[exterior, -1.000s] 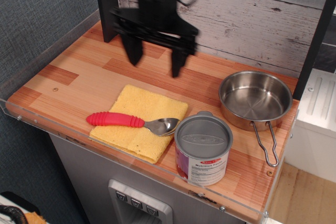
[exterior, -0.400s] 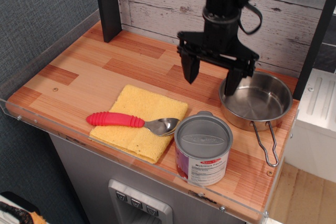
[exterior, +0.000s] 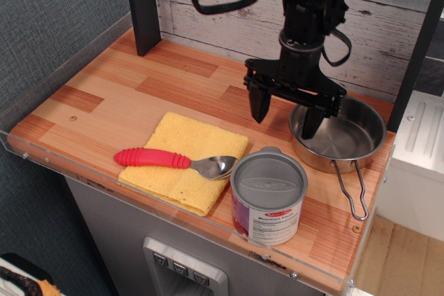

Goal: Move the pot left side of yellow cloth

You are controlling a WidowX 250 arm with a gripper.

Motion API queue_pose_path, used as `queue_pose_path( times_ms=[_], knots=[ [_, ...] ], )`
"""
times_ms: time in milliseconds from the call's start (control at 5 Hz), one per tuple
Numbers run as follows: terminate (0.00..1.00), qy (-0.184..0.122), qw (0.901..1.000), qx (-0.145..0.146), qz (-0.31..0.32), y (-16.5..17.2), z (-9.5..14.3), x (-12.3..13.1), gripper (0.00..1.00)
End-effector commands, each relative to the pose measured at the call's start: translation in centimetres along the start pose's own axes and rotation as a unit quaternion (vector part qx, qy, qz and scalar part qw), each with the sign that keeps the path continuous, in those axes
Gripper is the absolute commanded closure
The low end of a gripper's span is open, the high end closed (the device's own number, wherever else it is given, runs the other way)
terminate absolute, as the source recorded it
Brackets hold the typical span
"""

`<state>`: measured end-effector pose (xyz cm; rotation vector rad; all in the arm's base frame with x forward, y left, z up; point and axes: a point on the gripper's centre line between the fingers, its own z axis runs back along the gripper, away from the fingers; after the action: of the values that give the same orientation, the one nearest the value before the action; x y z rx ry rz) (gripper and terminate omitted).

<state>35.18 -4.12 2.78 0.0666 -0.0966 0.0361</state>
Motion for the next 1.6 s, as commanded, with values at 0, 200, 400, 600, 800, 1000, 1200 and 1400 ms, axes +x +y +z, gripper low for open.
queue_pose_path(
  times_ms=[0, 200, 400, 600, 800, 1000, 1200, 1400],
  knots=[
    [0.00, -0.011, 0.9995, -0.027, 0.006, -0.4, 0.7, 0.7, 1.00],
    [0.00, -0.012, 0.9992, -0.035, 0.014, -0.1, 0.8, 0.8, 1.00],
    [0.00, -0.009, 0.9986, -0.048, 0.018, 0.1, 0.9, 0.9, 1.00],
    [0.00, -0.014, 0.9981, -0.054, 0.025, 0.6, 1.7, 0.7, 1.00],
    [0.00, -0.023, 0.9965, -0.069, 0.043, 1.5, 3.6, 0.5, 1.00],
    [0.00, -0.030, 0.9937, -0.083, 0.069, 2.8, 5.0, 0.2, 1.00],
    [0.00, -0.053, 0.9839, -0.090, 0.145, 4.9, 6.5, -0.2, 1.00],
    [0.00, -0.046, 0.9578, -0.094, 0.268, 7.1, 7.4, -1.0, 1.00]
  ],
)
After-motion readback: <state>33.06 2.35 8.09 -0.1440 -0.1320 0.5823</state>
